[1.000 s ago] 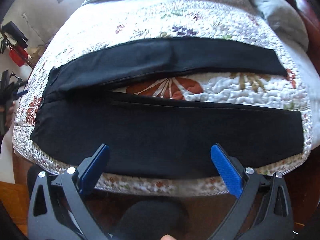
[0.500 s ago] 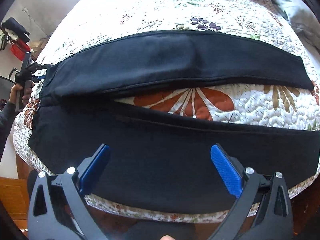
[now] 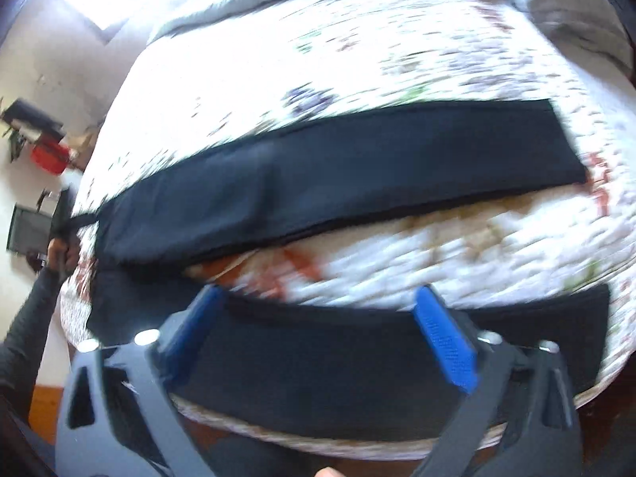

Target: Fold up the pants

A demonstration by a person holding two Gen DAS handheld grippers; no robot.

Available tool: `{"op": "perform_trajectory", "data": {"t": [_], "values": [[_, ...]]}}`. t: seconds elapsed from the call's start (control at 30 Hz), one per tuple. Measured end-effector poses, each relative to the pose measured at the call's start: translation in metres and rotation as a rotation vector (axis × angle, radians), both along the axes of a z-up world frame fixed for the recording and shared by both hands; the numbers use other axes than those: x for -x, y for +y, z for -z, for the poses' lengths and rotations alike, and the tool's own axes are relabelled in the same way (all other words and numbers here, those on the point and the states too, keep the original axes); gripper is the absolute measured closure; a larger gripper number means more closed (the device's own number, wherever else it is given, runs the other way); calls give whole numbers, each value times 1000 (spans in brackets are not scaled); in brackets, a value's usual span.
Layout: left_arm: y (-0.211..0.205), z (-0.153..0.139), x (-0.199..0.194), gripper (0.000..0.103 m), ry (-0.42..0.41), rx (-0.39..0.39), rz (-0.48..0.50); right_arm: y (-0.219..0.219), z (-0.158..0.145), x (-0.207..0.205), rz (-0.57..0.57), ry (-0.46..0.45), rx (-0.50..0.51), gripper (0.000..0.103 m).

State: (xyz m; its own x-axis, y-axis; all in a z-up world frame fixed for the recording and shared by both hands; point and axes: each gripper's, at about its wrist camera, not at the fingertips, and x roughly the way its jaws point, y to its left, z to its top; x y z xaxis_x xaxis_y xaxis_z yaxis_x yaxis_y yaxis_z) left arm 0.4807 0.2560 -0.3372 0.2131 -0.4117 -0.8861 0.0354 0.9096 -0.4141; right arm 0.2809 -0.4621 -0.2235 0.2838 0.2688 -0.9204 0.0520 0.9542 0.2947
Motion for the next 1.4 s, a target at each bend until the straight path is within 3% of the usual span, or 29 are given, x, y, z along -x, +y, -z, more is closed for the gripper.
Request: {"op": "perform_trajectory", "data": {"t": [0.03,0.07,0.17,0.4,0.6,0.73,0.83,0.93,1.0,1.03,1.1,1.17,1.4], "values": [[1,0,0,67,3,-1,-7,-18,2,-8,14,16,-4,61],[2,-1,1,68,4,0,-11,-45,5,-19,40,37,-18,64],[2,-1,1,71,11,-15,-18,-111,14,-53,90,54,22,39],[1,4,-5,69,51,-27,-57,-222,57,-136,191,87,-8,39],[-7,5,-6,62,56,-42,-86,-247,81,-167,115,108,-74,35],[-12,1,-3,62,44,-67,-88,-234,88,-170,-33,138,-133,30],[-13,-1,-1,63,39,-79,-79,-229,89,-165,-75,133,-150,32],[-10,3,-6,65,56,-83,-114,-241,90,-165,-42,126,-193,43],[-15,0,-7,67,56,-120,-106,-245,88,-163,-39,123,-197,59],[-16,-1,-7,73,56,-135,-105,-245,86,-161,-42,125,-186,64],[-15,-6,-5,82,52,-144,-111,-250,81,-157,-39,119,-171,85],[-14,-13,-2,86,39,-151,-122,-251,74,-156,-38,98,-168,93],[-19,-47,10,90,-12,-179,-138,-237,37,-140,-67,50,-97,96]]}}
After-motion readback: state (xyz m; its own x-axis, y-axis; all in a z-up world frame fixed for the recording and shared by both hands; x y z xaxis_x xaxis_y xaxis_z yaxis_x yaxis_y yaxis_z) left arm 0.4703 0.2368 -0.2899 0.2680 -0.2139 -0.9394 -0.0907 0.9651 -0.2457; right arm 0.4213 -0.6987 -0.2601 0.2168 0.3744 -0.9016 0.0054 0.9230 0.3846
